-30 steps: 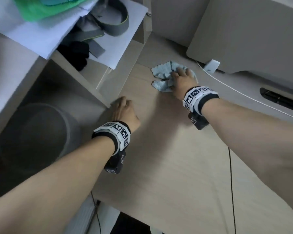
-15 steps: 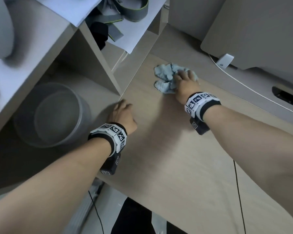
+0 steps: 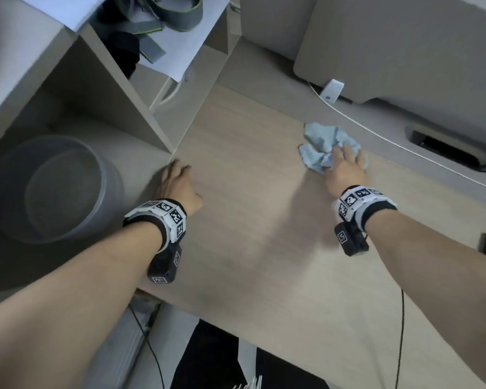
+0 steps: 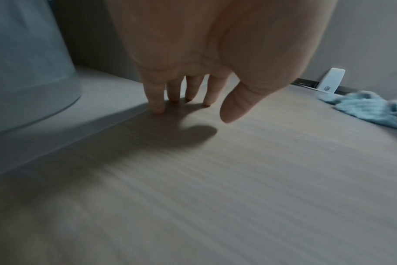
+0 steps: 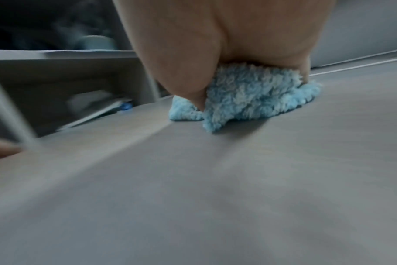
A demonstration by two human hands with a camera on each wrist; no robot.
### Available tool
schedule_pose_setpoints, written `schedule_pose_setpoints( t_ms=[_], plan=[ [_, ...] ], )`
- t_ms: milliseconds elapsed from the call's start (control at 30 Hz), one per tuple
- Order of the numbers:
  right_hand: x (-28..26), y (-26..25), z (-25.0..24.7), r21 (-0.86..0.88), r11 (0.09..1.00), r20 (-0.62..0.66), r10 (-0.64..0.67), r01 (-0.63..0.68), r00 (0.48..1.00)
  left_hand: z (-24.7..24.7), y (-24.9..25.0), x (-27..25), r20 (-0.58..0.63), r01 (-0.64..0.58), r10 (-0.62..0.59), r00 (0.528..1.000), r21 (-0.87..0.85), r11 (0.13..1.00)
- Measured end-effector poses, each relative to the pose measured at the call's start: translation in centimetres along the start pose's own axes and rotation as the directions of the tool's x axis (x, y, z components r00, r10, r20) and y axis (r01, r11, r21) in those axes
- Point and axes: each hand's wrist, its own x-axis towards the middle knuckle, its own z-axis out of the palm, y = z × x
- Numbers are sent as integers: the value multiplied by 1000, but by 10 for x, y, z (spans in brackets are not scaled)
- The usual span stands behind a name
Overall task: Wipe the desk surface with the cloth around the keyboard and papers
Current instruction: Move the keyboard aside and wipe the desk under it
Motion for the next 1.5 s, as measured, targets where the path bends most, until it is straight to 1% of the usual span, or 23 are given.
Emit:
schedule_pose_setpoints(
  t_ms=[67,133,167,233,300,367,433,467,533,600,667,767,833,933,1067,1100,1133,1167,1267,1333,1400,1433,1500],
  plan=[
    [7,15,-7,1,992,-11,123,-123,992,4,1,-6,-62,11,-13,998,-31,999],
    [9,1,-6,-49,989,-2,138,-138,990,9,0,-15,-104,47,-53,993,-59,997],
    [7,-14,-3,-61,994,16,88,-87,996,12,-1,-21,-116,75,-83,990,-70,995],
    [-8,-55,9,-81,986,73,-141,147,987,16,-5,-33,-131,132,-142,981,-86,988],
    [-43,-94,31,-120,893,126,-419,433,899,21,-10,-47,-143,203,-214,966,-86,975],
    [-86,-119,53,-147,742,199,-625,654,755,27,-18,-63,-151,285,-294,944,-79,955],
    [-107,-120,70,-168,626,268,-714,761,646,29,-28,-73,-124,340,-346,930,-66,938],
    [-106,-112,72,-171,594,284,-734,786,617,31,-34,-78,-102,369,-372,923,-51,928],
    [-91,-93,64,-167,637,240,-714,753,657,35,-46,-87,-59,383,-383,922,-11,924],
    [-63,-77,46,-151,775,131,-600,614,789,35,-55,-92,-30,348,-348,937,12,937],
    [-35,-75,29,-137,866,83,-475,482,876,34,-60,-94,-27,316,-316,949,29,948],
    [-17,-110,23,-147,904,45,-399,401,916,35,-65,-96,-37,290,-288,957,70,954],
    [-23,-143,30,-175,885,51,-429,430,902,38,-65,-99,-51,277,-274,960,68,958],
    [-65,-198,58,-224,773,142,-577,594,804,39,-75,-100,-62,241,-239,969,28,970],
    [-145,-207,103,-221,498,326,-773,839,544,37,-91,-101,-46,148,-153,987,-101,984],
    [-151,-193,106,-199,467,321,-800,862,507,35,-92,-104,-49,149,-156,986,-134,980],
    [-147,-177,104,-178,480,299,-806,859,512,33,-93,-107,-34,170,-178,983,-163,972],
    [-137,-161,99,-168,541,260,-782,824,567,33,-93,-112,-15,197,-203,979,-181,963],
    [-96,-127,75,-171,813,92,-549,556,831,34,-98,-125,-23,228,-236,971,-180,957],
    [-85,-131,66,-154,913,25,-378,377,926,40,-104,-131,-31,212,-220,975,-171,962],
    [-103,-158,73,-164,930,22,-329,328,944,45,-109,-138,-35,195,-204,978,-182,964],
    [-120,-174,81,-188,910,49,-366,369,929,47,-111,-140,-54,175,-188,981,-186,967],
    [-164,-200,105,-252,794,133,-538,554,832,46,-113,-148,-72,144,-159,985,-180,973]
  ],
)
